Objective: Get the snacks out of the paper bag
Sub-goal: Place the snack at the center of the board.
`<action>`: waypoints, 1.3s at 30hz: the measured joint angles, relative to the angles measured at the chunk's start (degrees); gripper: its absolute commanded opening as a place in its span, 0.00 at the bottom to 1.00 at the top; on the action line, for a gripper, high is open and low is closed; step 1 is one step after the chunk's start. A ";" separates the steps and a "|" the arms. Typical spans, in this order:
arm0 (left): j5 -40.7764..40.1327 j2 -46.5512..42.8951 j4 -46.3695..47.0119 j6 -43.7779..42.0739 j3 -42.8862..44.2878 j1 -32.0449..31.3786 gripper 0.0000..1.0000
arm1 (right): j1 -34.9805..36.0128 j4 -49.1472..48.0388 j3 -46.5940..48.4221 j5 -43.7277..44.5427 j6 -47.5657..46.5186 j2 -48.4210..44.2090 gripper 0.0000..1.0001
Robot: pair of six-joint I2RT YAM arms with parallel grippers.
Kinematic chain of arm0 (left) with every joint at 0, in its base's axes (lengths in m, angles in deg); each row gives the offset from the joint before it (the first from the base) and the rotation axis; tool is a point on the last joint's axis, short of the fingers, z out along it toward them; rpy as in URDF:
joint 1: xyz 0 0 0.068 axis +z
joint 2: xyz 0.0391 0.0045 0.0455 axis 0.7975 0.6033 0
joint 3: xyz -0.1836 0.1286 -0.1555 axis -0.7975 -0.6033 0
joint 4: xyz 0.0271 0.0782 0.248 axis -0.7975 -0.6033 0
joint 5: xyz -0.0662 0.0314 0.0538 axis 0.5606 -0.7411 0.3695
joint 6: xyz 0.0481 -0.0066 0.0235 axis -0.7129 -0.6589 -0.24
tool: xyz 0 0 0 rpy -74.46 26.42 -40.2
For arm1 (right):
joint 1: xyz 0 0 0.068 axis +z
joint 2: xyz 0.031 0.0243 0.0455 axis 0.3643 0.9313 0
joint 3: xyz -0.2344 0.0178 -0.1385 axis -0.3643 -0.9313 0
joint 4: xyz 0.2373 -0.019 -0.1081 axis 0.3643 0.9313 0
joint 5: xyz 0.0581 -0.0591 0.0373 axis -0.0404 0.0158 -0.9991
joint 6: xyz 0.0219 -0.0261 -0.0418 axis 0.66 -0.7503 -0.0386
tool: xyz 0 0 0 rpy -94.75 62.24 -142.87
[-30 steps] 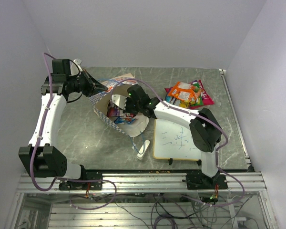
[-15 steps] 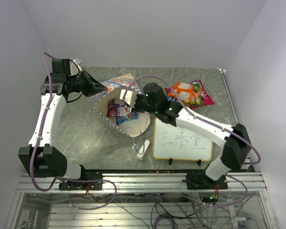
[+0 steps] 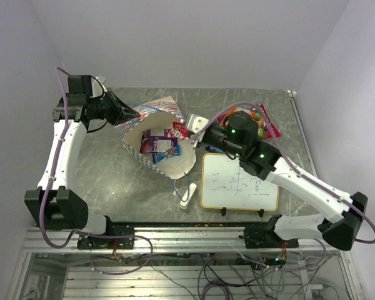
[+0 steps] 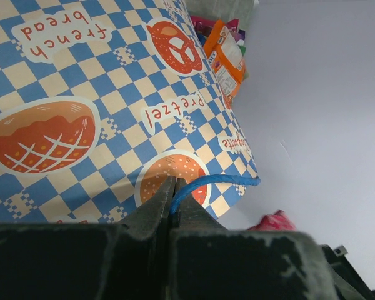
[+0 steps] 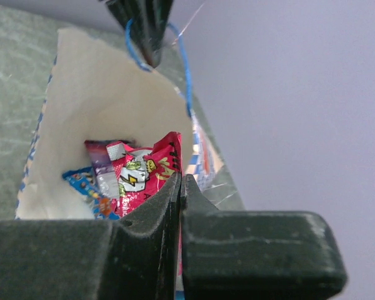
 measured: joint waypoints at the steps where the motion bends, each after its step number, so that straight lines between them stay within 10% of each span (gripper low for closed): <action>1: -0.13 0.07 -0.09 0.00 0.09 0.02 0.07 | 0.00 -0.48 0.00 0.63 0.00 -0.96 0.00; 16: -1.01 1.16 -1.05 0.00 0.20 0.00 0.07 | -17.33 -12.72 -0.70 9.42 9.57 0.48 0.00; 39: 0.24 2.99 -0.74 -1.70 1.51 0.46 0.07 | -28.59 -21.03 9.92 4.17 25.49 49.11 0.00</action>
